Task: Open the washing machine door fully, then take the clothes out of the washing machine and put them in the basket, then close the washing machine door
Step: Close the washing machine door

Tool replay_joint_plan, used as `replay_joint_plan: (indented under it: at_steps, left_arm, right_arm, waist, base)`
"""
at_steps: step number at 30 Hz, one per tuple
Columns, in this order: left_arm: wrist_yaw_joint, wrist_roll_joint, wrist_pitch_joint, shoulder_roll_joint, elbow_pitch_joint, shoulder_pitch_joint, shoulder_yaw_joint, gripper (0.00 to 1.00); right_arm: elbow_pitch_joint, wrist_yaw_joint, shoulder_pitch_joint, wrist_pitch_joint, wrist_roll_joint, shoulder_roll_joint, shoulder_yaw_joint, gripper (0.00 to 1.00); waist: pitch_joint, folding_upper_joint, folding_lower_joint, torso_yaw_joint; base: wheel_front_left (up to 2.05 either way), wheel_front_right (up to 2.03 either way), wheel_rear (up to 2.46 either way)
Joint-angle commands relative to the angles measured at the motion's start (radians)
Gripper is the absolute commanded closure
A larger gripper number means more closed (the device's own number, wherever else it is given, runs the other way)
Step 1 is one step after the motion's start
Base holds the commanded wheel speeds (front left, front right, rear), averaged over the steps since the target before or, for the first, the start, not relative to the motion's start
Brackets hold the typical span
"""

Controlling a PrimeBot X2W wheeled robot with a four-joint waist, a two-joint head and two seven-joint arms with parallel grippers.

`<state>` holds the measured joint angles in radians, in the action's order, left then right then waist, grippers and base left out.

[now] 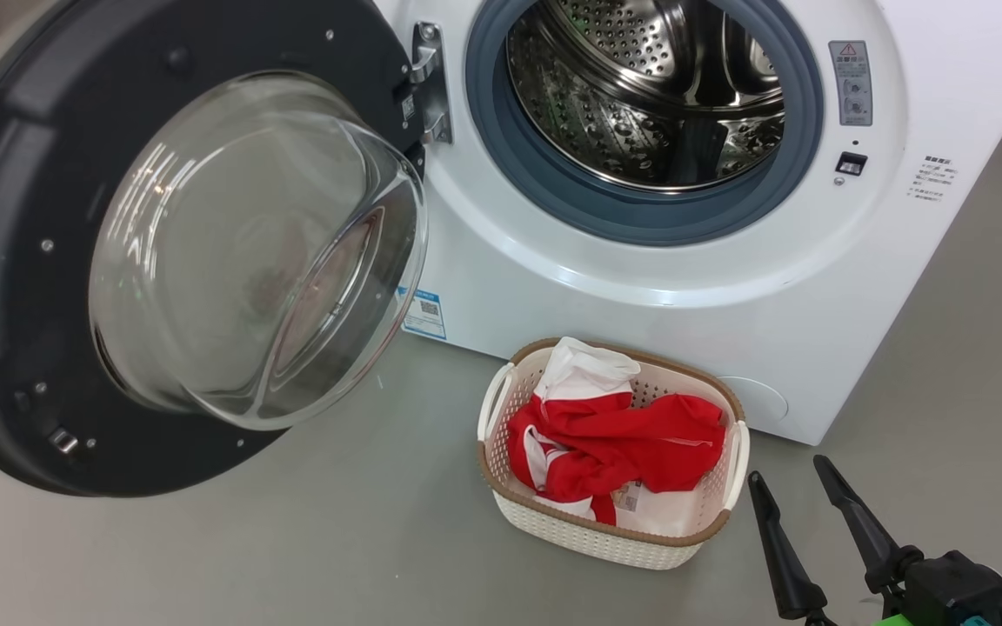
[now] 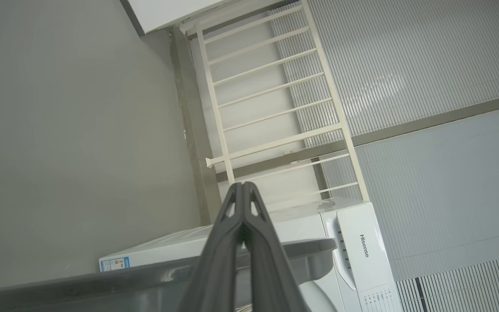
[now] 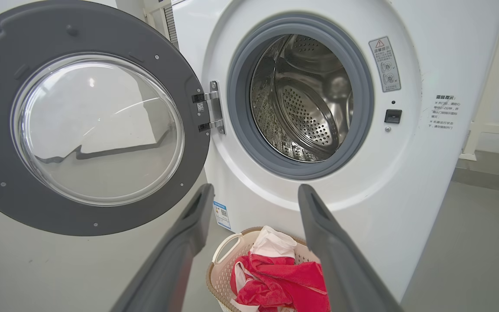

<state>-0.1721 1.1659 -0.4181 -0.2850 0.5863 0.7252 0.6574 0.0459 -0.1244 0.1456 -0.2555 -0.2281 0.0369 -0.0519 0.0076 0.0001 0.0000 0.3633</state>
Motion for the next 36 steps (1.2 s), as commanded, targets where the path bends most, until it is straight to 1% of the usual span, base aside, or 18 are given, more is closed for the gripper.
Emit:
replay_joint_plan:
  at_steps: [1, 2, 6, 13, 19, 25, 29, 36]
  left_arm:
    - [-0.016, 0.015, -0.03, -0.075, 0.014, 0.032, 0.018, 1.0]
    - [-0.016, 0.015, -0.03, -0.075, 0.014, 0.032, 0.018, 1.0]
    - [-0.021, 0.012, -0.081, -0.095, 0.085, 0.043, -0.009, 1.0]
    - [0.009, -0.005, -0.095, -0.11, 0.164, 0.058, -0.042, 1.0]
    - [0.035, -0.01, -0.103, -0.11, 0.202, 0.05, -0.055, 1.0]
    - [0.055, -0.02, -0.124, -0.095, 0.218, 0.039, -0.084, 1.0]
    - [0.059, -0.024, -0.139, -0.082, 0.223, 0.028, -0.099, 1.0]
    - [0.076, -0.006, -0.179, -0.051, 0.195, -0.014, -0.102, 1.0]
  right_arm:
    - [-0.024, -0.006, -0.016, -0.006, 0.009, 0.013, -0.03, 0.0]
    - [-0.024, -0.006, -0.016, -0.006, 0.009, 0.013, -0.03, 0.0]
    - [-0.026, -0.006, -0.009, -0.006, 0.01, 0.013, -0.028, 0.0]
    - [-0.035, -0.006, 0.001, 0.003, 0.014, 0.013, -0.034, 0.0]
    - [-0.045, -0.006, 0.012, 0.002, 0.008, 0.013, -0.037, 0.0]
    - [-0.054, -0.006, 0.02, 0.002, 0.006, 0.013, -0.036, 0.0]
    - [-0.053, -0.006, 0.019, 0.001, 0.007, 0.013, -0.036, 0.0]
    - [-0.057, -0.006, 0.022, 0.0, 0.004, 0.013, -0.028, 0.0]
  waist:
    - [-0.007, -0.0001, 0.0, -0.008]
    - [-0.007, -0.0001, 0.0, -0.008]
    - [-0.011, -0.0001, 0.0, -0.014]
    - [-0.019, -0.0001, 0.0, -0.032]
    - [-0.022, -0.0001, 0.0, -0.043]
    - [-0.023, -0.0001, 0.0, -0.044]
    - [-0.025, -0.0001, 0.0, -0.044]
    - [-0.018, -0.0001, 0.0, -0.041]
  base:
    - [0.0, 0.0, 0.0]
    - [0.0, 0.0, 0.0]
    - [0.0, 0.0, 0.0]
    - [0.0, 0.0, 0.0]
    - [0.0, 0.0, 0.0]
    - [0.0, 0.0, 0.0]
    - [0.0, 0.0, 0.0]
    - [0.0, 0.0, 0.0]
